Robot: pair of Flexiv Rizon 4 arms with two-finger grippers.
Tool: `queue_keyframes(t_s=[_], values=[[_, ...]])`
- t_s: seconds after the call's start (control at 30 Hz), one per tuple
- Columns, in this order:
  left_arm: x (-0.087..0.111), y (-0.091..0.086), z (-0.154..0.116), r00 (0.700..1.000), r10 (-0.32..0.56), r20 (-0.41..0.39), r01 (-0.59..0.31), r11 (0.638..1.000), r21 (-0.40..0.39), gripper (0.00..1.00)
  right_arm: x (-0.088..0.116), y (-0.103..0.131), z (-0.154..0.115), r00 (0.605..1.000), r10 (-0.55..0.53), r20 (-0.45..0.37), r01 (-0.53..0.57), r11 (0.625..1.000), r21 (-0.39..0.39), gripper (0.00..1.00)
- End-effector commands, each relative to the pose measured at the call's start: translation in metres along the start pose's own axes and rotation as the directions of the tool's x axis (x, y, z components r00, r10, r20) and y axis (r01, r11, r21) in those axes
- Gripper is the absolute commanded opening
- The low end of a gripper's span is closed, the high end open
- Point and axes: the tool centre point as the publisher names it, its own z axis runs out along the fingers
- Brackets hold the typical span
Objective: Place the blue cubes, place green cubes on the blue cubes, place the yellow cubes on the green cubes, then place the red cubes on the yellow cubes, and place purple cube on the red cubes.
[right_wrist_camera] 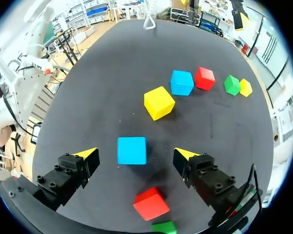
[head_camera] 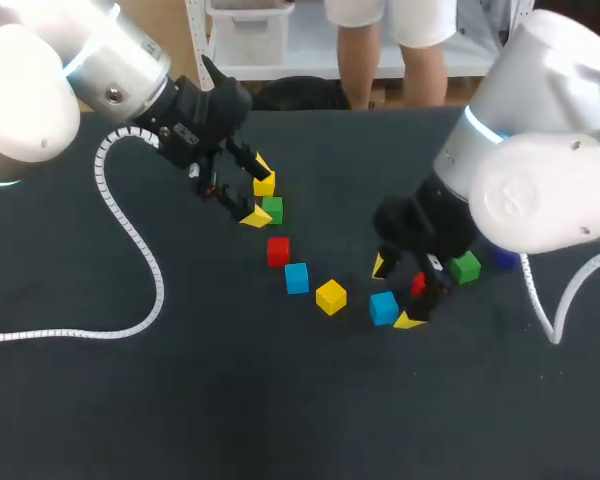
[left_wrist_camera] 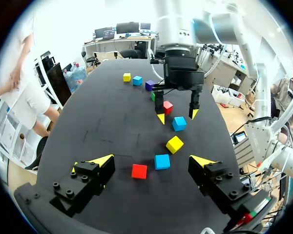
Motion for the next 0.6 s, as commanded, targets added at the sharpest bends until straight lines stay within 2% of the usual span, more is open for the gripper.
queue_keyframes(t_s=[0.03, 0.6], values=[[0.000, 0.001, 0.000, 1.000, 0.000, -0.003, 0.000, 1.000, 0.001, 1.00, -0.002, -0.009, 0.003, 1.000, -0.009, 0.000, 0.009, 1.000, -0.019, 1.00], [0.000, 0.001, 0.000, 1.000, 0.000, -0.003, 0.000, 1.000, 0.001, 1.00, 0.003, -0.016, 0.013, 1.000, -0.008, -0.006, 0.008, 0.999, -0.040, 1.00]])
